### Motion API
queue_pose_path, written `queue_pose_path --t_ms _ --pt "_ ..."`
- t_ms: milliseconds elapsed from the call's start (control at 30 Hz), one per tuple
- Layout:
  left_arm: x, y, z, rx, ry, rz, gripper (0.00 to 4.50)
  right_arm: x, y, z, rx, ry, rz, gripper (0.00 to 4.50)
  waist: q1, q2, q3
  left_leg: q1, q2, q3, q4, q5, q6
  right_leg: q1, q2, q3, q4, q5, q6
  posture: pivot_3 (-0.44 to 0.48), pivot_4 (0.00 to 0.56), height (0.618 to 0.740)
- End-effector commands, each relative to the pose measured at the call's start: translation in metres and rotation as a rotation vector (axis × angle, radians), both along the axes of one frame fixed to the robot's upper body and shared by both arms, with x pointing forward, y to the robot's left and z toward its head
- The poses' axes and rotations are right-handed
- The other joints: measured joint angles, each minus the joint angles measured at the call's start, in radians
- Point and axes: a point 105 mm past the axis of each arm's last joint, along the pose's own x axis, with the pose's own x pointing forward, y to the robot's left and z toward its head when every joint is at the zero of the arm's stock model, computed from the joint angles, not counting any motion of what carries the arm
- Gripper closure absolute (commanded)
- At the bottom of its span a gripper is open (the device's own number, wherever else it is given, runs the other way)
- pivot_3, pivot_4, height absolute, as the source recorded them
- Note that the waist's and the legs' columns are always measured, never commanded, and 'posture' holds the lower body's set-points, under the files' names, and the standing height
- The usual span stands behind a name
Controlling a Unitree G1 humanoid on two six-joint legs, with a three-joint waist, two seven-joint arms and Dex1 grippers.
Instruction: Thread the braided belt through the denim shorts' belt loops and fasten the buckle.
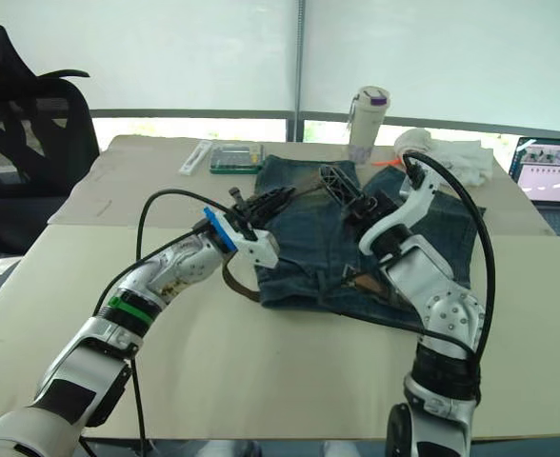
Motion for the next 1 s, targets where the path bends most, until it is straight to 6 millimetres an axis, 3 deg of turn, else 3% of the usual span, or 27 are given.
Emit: queue_pose_path --t_ms 33,300,400,533,633,733,867,1000 --pt "-0.005 -0.005 0.011 -0.002 -0.071 -0.03 4.5 -0.004 0.002 0.006 0.03 -0.007 0.002 0.81 -0.002 0.0 0.0 -0.001 0.0 0.001 0.0 0.0 0.0 -0.002 0.0 0.0 0.001 0.0 0.0 0.0 0.15 0.737" --pt "-0.003 -0.01 0.011 0.008 -0.079 -0.047 4.5 -0.004 0.002 0.01 0.064 -0.007 -0.003 3.58 -0.004 0.0 0.0 -0.003 0.002 0.004 0.0 0.002 -0.001 -0.007 0.0 0.0 0.005 0.0 0.0 0.0 0.15 0.737" --pt "-0.005 -0.008 0.008 0.043 -0.038 -0.076 3.42 -0.005 0.0 0.012 0.07 -0.016 -0.002 4.5 -0.005 0.0 0.0 -0.003 0.002 0.004 0.0 0.002 -0.001 -0.007 0.0 0.0 0.005 0.0 0.0 0.0 0.15 0.737" --pt "-0.005 -0.001 0.017 -0.029 -0.021 -0.083 2.13 -0.004 -0.003 0.012 0.071 -0.011 -0.013 4.5 -0.005 0.0 0.0 -0.003 0.002 0.005 0.0 0.002 -0.001 -0.007 0.0 0.0 0.005 0.0 0.0 0.0 0.15 0.737" --pt "0.002 0.024 0.027 -0.454 0.331 -0.113 1.12 -0.003 -0.002 0.011 0.059 -0.013 -0.022 4.5 -0.008 0.001 0.0 -0.003 0.003 0.005 0.0 0.002 -0.001 -0.007 0.0 0.0 0.005 0.0 0.0 0.0 0.15 0.737" --pt "-0.001 0.04 0.018 -0.721 0.723 -0.23 0.11 -0.003 0.001 0.011 0.06 -0.015 -0.02 4.5 -0.018 0.001 0.0 -0.003 0.004 0.005 0.002 0.002 -0.001 -0.008 -0.001 0.0 0.006 0.0 0.0 0.0 0.15 0.737" --pt "-0.033 0.033 0.009 -0.839 1.196 -0.522 0.05 -0.003 0.006 0.01 0.063 -0.024 -0.01 4.5 -0.033 0.002 0.0 -0.003 0.005 0.005 0.002 0.002 -0.002 -0.008 0.0 0.001 0.008 -0.001 0.0 0.0 0.15 0.737" --pt "-0.057 0.025 0.014 -0.865 1.411 -0.711 0.05 -0.003 0.01 0.01 0.069 -0.032 -0.009 4.5 -0.026 0.002 0.0 -0.003 0.004 0.003 0.005 0.002 -0.001 -0.006 0.0 0.0 0.008 -0.001 0.0 0.0 0.15 0.737"
